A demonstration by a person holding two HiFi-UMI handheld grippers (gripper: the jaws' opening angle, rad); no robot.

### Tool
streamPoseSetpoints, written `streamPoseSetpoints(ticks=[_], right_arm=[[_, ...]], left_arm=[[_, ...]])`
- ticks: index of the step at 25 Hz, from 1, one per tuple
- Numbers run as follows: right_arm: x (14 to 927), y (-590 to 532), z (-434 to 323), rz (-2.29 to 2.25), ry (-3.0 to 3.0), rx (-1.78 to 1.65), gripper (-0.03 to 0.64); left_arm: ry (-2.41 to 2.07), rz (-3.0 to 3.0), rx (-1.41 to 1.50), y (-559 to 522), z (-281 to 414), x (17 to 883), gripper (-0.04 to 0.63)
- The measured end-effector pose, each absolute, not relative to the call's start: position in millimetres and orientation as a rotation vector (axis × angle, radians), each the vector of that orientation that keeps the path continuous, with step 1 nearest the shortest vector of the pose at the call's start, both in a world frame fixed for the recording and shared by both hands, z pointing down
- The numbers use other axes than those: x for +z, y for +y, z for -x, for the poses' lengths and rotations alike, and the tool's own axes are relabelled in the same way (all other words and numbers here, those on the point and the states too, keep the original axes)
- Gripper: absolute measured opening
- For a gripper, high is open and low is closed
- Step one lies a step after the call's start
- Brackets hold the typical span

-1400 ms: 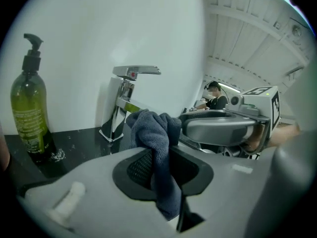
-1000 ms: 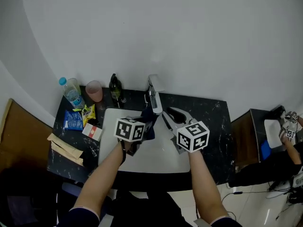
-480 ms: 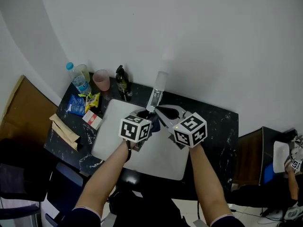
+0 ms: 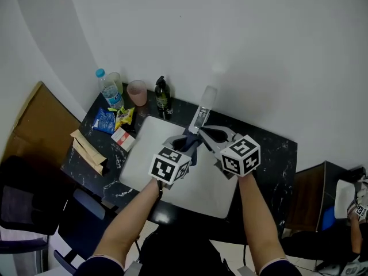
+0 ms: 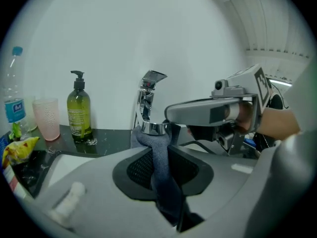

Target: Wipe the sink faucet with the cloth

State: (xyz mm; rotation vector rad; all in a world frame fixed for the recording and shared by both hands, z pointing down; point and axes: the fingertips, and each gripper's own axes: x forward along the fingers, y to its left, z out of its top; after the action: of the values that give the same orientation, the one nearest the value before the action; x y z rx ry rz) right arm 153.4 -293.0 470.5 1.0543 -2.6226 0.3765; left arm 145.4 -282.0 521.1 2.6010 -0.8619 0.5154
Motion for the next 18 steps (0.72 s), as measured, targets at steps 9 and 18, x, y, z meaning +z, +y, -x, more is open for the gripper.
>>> streamPoseSetpoints(ticks=[9,18], right_arm=[[449.1,-284.3,-171.9,-1.25,-2.604,0.383,0.006],[443.4,-246.3,-245.1,-1.285,-2.627,0.336,0.006]], left_arm=[[-0.79,-2.601,0.497,-249.4,-155.7,530.0,0.072],[-1.127,-2.484,0.583,-277.5,-200.3,555.2,0.073]])
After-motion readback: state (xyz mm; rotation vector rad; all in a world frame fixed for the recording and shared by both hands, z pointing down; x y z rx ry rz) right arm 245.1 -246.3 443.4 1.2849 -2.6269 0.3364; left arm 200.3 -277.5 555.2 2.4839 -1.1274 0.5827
